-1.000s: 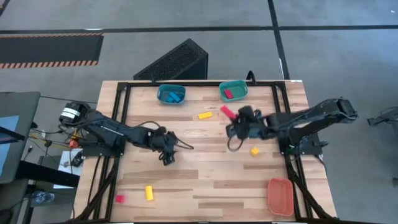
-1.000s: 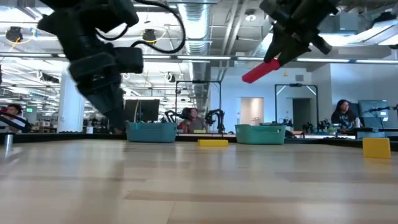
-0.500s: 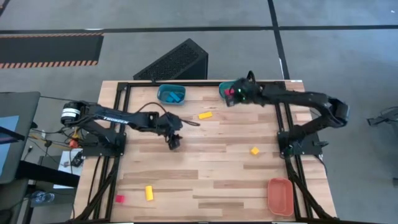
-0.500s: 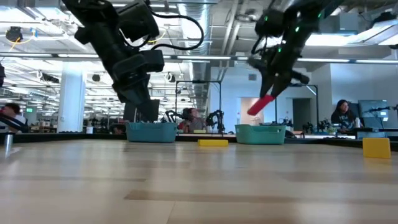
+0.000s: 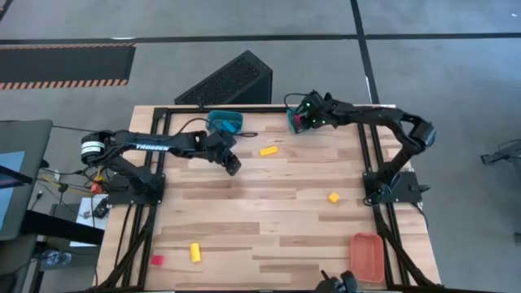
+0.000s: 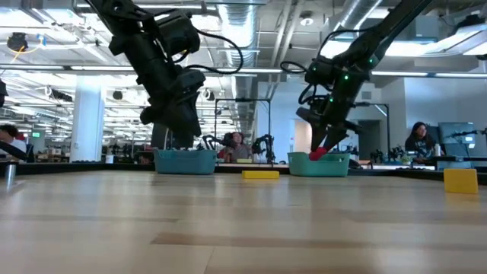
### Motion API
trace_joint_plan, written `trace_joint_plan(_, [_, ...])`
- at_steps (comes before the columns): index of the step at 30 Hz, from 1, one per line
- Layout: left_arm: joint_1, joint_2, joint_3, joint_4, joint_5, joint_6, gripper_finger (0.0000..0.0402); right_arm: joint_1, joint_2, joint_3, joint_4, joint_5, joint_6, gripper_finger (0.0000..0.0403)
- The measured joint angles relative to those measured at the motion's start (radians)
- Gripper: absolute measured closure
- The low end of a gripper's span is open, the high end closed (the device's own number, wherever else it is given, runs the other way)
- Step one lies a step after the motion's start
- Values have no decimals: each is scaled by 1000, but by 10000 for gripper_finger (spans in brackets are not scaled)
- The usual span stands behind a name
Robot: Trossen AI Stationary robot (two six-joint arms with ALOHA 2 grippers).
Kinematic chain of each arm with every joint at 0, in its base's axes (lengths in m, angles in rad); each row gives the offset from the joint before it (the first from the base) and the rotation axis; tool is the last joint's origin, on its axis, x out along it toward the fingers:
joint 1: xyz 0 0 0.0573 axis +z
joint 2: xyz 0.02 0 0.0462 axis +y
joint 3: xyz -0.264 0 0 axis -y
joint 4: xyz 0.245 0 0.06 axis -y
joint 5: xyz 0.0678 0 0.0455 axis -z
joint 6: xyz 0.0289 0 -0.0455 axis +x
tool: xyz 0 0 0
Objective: Sort & place blocks by color
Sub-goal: Put the right red block into the green bin, then put the red block into the green bin
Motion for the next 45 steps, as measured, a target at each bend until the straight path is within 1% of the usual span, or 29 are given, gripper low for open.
trace_joint_plan(5, [17,0,4,-93,1,4,194,-26,4,13,-5,0,-71,193])
trace_joint_plan(8, [23,-5,4,-154,16,-29,194,-53,-12,13,-10,0,-122,161])
trace_joint_plan(10, [23,-6,4,-168,23,-56,194,-71,-27,13,-8,-6,-150,146])
trace_joint_plan(14, [23,-12,10,-185,43,-108,194,-94,-78,13,-1,-67,-158,139])
trace_joint_plan(16, [23,-17,24,-213,43,-108,194,-90,-109,13,-5,-94,-146,139])
trace_joint_plan(18, [17,-17,49,-240,52,-82,194,-73,-141,13,-10,-106,-123,139])
trace_joint_plan(20, [6,-27,78,-332,86,-25,194,-37,-172,13,-28,-107,-84,139])
trace_joint_plan(24, [-65,-61,108,-543,154,102,194,85,-224,13,-33,-98,10,139])
trace_joint_plan(27, [-146,-99,88,-601,208,151,194,210,-230,13,-22,-19,95,139])
trace_joint_plan(30, [-243,-143,43,-618,262,149,194,353,-214,14,21,82,230,139])
trace_joint_plan(32, [-330,-177,8,-611,282,119,194,459,-189,13,43,150,357,139])
trace_joint_plan(35, [-489,-241,-53,-613,297,84,194,628,-126,13,162,254,515,139])
trace_joint_plan(38, [-662,-315,-115,-603,297,40,194,780,-44,15,356,350,564,139])
trace_joint_plan(41, [-806,-377,-170,-552,289,-76,194,889,40,17,513,393,569,139])
trace_joint_plan(43, [-889,-408,-198,-486,277,-190,194,941,98,47,574,420,592,139])
trace_joint_plan(45, [-968,-422,-216,-389,278,-296,194,979,150,87,583,444,621,139])
